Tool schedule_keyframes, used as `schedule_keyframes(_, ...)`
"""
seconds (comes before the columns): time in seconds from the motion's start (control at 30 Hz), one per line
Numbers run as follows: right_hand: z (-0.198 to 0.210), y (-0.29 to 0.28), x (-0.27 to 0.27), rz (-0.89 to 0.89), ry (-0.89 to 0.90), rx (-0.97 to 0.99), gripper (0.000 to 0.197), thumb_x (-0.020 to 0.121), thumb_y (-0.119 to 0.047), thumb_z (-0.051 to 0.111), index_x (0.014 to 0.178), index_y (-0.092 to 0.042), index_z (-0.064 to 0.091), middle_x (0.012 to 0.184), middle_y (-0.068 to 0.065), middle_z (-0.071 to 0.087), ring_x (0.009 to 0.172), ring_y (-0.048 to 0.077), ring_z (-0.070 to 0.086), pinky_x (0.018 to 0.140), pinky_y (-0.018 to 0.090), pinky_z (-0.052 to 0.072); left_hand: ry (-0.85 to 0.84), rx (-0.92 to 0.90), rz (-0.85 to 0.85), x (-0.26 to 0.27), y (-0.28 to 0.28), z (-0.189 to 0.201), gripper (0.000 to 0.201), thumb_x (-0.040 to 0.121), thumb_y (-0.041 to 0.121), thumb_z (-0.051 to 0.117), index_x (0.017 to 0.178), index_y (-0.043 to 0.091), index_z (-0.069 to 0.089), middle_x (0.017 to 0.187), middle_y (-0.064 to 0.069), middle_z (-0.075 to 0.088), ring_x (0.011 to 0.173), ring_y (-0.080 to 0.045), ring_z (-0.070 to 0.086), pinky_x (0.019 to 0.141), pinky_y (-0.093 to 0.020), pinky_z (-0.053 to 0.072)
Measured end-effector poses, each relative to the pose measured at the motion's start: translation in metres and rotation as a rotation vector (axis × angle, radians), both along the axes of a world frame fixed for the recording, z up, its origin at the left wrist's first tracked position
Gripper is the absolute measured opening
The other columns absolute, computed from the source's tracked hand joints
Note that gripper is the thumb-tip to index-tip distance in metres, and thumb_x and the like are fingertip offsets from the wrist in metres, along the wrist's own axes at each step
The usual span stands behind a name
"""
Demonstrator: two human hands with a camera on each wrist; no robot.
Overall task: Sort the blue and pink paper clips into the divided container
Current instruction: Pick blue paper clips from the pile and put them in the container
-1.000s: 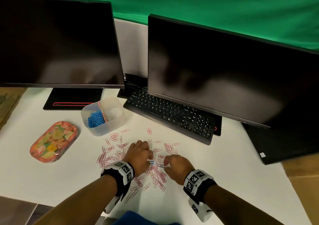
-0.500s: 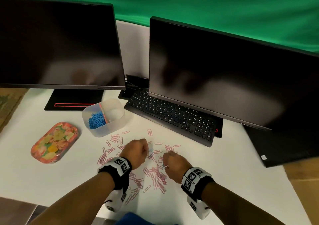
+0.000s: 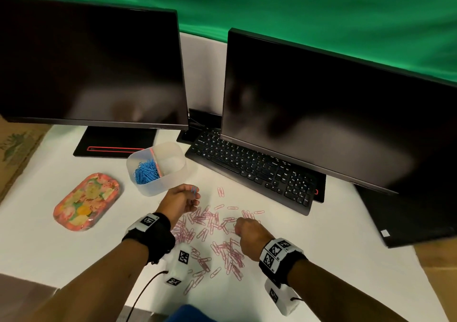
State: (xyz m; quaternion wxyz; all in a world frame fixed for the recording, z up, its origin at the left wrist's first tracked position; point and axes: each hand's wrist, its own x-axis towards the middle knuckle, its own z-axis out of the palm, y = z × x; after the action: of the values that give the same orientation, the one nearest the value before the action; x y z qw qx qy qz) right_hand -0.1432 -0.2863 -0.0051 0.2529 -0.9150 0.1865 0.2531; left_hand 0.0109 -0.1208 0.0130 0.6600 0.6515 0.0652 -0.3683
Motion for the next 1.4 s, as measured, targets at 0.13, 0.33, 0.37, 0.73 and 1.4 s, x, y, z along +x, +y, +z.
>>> schedule_keyframes(0.13,0.007,-0.006,0.006,-0.146,-0.094,0.178,0.020,0.088,-0.010,0.050,0.096,-0.024,0.062,0.107,0.003,0.064,0.097,0.018,0.062,0.082,0.023,0.051,0.141,-0.103,0.030,-0.013,-0.002,-0.002,0.011,0.088,0.000,0.045,0.092,0.004,0.055,0.073,-0.012,0.055,0.061,-0.022,0.049,0.053,-0.029,0.044)
schedule_keyframes(0.33,0.019,-0.015,0.019,-0.348,-0.151,0.346,0.012,0.079,-0.019,0.072,0.068,-0.023,0.068,0.073,-0.005,0.070,0.069,0.007,0.063,0.064,0.019,0.050,0.187,-0.069,-0.013,-0.028,-0.011,0.000,0.009,0.091,0.008,0.050,0.094,0.006,0.057,0.072,-0.009,0.054,0.060,-0.019,0.047,0.054,-0.030,0.042)
schedule_keyframes(0.37,0.020,-0.016,0.020,-0.381,-0.148,0.378,0.010,0.078,-0.022,0.076,0.070,-0.020,0.070,0.068,-0.008,0.068,0.063,0.003,0.061,0.060,0.016,0.046,0.185,-0.065,-0.021,-0.030,-0.011,0.001,0.010,0.091,0.008,0.050,0.096,0.006,0.058,0.073,-0.009,0.055,0.061,-0.020,0.049,0.056,-0.031,0.042)
schedule_keyframes(0.73,0.072,0.012,0.078,-0.505,-0.120,0.703,0.011,0.090,-0.005,0.058,0.082,-0.007,0.067,0.070,0.009,0.063,0.056,0.015,0.061,0.058,0.030,0.058,0.402,-0.278,0.045,-0.040,-0.031,0.014,0.048,0.099,0.040,0.042,0.113,-0.003,0.059,0.092,-0.020,0.067,0.084,-0.031,0.068,0.082,-0.044,0.056)
schedule_keyframes(1.4,0.025,-0.047,0.018,-0.357,-0.106,0.038,0.042,0.098,-0.032,0.047,0.136,-0.015,0.048,0.141,0.010,0.051,0.128,0.026,0.049,0.106,0.033,0.038,0.228,-0.245,0.516,0.077,0.050,0.070,0.042,0.098,0.047,0.041,0.103,0.008,0.053,0.087,-0.014,0.054,0.076,-0.020,0.055,0.077,-0.032,0.049)
